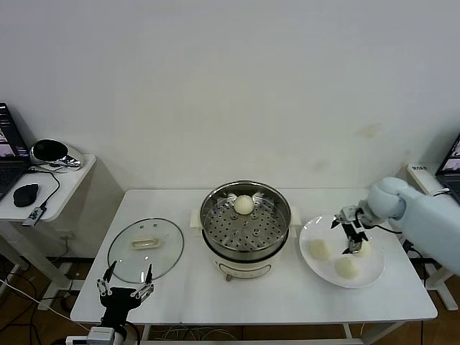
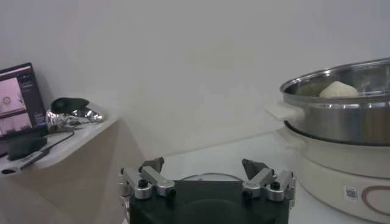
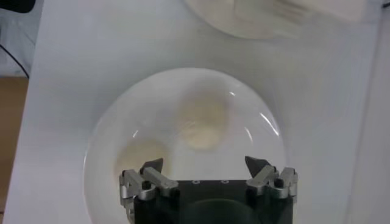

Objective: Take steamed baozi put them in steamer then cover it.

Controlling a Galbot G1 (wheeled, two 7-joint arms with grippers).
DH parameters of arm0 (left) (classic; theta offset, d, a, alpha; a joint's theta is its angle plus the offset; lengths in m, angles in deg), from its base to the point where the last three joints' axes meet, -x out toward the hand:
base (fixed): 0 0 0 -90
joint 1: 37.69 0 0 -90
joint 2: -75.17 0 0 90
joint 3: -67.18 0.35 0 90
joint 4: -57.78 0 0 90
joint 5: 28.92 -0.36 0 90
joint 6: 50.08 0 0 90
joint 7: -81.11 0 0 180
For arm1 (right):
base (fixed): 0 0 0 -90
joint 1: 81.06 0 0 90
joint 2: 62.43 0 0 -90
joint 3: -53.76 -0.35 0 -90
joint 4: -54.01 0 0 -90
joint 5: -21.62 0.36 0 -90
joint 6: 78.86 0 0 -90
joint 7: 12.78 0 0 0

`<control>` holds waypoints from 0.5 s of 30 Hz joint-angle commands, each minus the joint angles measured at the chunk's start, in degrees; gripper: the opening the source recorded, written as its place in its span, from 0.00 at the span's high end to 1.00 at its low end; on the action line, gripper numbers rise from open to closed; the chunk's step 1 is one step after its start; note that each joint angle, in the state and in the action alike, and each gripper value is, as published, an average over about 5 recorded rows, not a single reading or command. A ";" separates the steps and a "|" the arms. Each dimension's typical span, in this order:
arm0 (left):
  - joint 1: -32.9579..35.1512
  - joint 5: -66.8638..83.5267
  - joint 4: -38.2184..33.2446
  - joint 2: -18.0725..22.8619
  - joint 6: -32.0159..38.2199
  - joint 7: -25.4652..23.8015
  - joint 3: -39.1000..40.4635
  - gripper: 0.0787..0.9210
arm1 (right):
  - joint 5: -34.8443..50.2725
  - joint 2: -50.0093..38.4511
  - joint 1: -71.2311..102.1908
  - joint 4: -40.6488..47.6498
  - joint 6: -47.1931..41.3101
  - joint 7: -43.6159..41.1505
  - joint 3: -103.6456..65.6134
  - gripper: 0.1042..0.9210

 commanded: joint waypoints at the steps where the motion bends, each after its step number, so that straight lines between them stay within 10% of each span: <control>1: 0.10 0.03 0.13 -0.03 -0.08 -0.03 -0.25 0.12 | -2.22 7.36 4.70 7.00 1.38 0.42 -3.15 0.12; 15: -0.20 -0.05 0.47 0.27 -0.04 -0.05 -0.14 0.12 | -4.65 9.43 4.58 10.50 0.60 0.45 -3.49 0.16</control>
